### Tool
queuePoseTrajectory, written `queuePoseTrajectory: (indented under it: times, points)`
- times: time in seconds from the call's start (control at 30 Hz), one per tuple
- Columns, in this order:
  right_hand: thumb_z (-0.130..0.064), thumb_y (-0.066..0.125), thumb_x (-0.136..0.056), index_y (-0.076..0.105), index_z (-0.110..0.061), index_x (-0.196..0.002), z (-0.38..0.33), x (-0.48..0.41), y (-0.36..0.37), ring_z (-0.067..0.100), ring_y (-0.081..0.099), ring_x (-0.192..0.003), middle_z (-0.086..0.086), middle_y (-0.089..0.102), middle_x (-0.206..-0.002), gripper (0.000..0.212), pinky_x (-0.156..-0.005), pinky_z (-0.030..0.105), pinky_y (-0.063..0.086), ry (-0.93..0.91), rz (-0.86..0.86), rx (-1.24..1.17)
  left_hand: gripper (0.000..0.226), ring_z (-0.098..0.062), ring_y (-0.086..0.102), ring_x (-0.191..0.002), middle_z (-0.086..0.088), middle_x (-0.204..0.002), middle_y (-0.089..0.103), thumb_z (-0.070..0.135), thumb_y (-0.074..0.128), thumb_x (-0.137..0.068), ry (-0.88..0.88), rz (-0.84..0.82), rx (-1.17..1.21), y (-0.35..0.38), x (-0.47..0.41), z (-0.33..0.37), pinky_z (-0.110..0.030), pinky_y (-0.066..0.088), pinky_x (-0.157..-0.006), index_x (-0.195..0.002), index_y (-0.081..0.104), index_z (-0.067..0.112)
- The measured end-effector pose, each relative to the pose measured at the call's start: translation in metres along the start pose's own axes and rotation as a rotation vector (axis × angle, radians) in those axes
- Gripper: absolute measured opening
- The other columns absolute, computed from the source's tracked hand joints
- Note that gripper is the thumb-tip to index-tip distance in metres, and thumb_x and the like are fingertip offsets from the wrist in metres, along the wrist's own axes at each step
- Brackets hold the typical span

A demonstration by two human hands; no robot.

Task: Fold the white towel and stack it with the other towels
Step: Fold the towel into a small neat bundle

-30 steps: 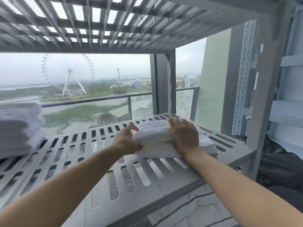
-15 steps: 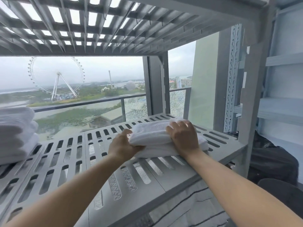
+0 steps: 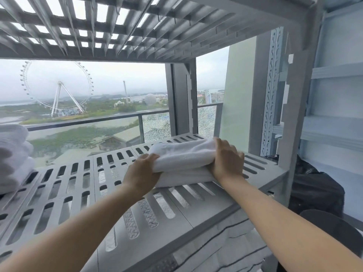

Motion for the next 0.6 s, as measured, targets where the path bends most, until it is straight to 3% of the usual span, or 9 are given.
queuePoseTrajectory:
  times: [0.13, 0.23, 0.3, 0.37, 0.47, 0.53, 0.6]
  points:
    - [-0.008, 0.047, -0.085, 0.062, -0.017, -0.091, -0.009, 0.001, 0.007, 0.029, 0.057, -0.090, 0.007, 0.064, -0.094, 0.019, -0.066, 0.031, 0.040, -0.113, -0.081, -0.022, 0.041, -0.027, 0.059, -0.099, -0.004, -0.108, 0.066, 0.021, 0.063, -0.078, -0.112, 0.039, 0.105, 0.000, -0.001, -0.012, -0.028, 0.038, -0.073, -0.117, 0.058, 0.033]
    - [-0.008, 0.050, -0.081, 0.061, -0.015, -0.075, -0.009, 0.000, 0.010, 0.027, 0.056, -0.085, 0.007, 0.062, -0.085, 0.015, -0.062, 0.027, 0.032, -0.162, -0.116, 0.007, 0.045, -0.025, 0.059, -0.103, -0.004, -0.113, 0.066, 0.023, 0.064, -0.079, -0.108, 0.047, 0.134, 0.003, 0.001, -0.018, -0.028, 0.039, -0.077, -0.121, 0.056, 0.035]
    - [-0.009, 0.050, -0.081, 0.066, -0.018, -0.079, -0.007, -0.002, 0.012, 0.026, 0.057, -0.089, 0.006, 0.065, -0.089, 0.019, -0.066, 0.028, 0.035, -0.155, -0.163, -0.072, 0.047, -0.027, 0.056, -0.109, -0.006, -0.126, 0.058, 0.026, 0.062, -0.082, -0.082, 0.017, 0.069, 0.004, 0.003, -0.020, -0.032, 0.043, -0.083, -0.127, 0.052, 0.035]
    - [-0.006, 0.047, -0.083, 0.067, -0.023, -0.095, -0.008, -0.003, 0.011, 0.025, 0.056, -0.099, 0.002, 0.065, -0.100, 0.028, -0.083, 0.032, 0.038, -0.223, -0.194, -0.047, 0.054, -0.031, 0.048, -0.122, -0.007, -0.145, 0.038, 0.029, 0.060, -0.083, -0.009, -0.015, -0.098, 0.002, 0.003, -0.021, -0.042, 0.047, -0.092, -0.134, 0.044, 0.035]
    - [0.000, 0.048, -0.080, 0.050, -0.028, -0.125, -0.022, -0.004, 0.007, 0.021, 0.046, -0.123, -0.001, 0.058, -0.123, 0.053, -0.111, 0.044, 0.017, -0.464, -0.197, 0.049, 0.069, -0.030, 0.025, -0.139, -0.008, -0.155, 0.020, 0.010, 0.059, -0.081, 0.204, -0.059, -0.186, -0.001, -0.004, -0.010, -0.047, 0.033, -0.109, -0.142, 0.033, 0.029]
    - [0.004, 0.047, -0.079, 0.046, -0.028, -0.132, -0.030, -0.003, 0.009, 0.021, 0.040, -0.130, -0.005, 0.052, -0.135, 0.062, -0.112, 0.043, 0.017, -0.612, -0.269, 0.012, 0.076, -0.027, 0.022, -0.140, -0.008, -0.152, 0.024, 0.000, 0.057, -0.080, 0.340, -0.204, -0.271, 0.007, -0.006, 0.004, -0.045, 0.027, -0.113, -0.144, 0.026, 0.025]
    - [0.002, 0.044, -0.082, 0.044, -0.033, -0.134, -0.024, -0.004, 0.012, 0.021, 0.041, -0.130, -0.009, 0.046, -0.142, 0.063, -0.103, 0.037, 0.034, -0.554, -0.396, -0.055, 0.079, -0.023, 0.029, -0.137, -0.005, -0.145, 0.033, 0.006, 0.061, -0.080, 0.403, -0.317, -0.351, 0.014, -0.004, 0.012, -0.043, 0.031, -0.110, -0.145, 0.021, 0.024]
Point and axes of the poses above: each hand's wrist, its own x-axis away from the middle knuckle, its own y-axis out of the palm, z = x × y, the point moved 4 cm from there along -x, towards the middle knuckle
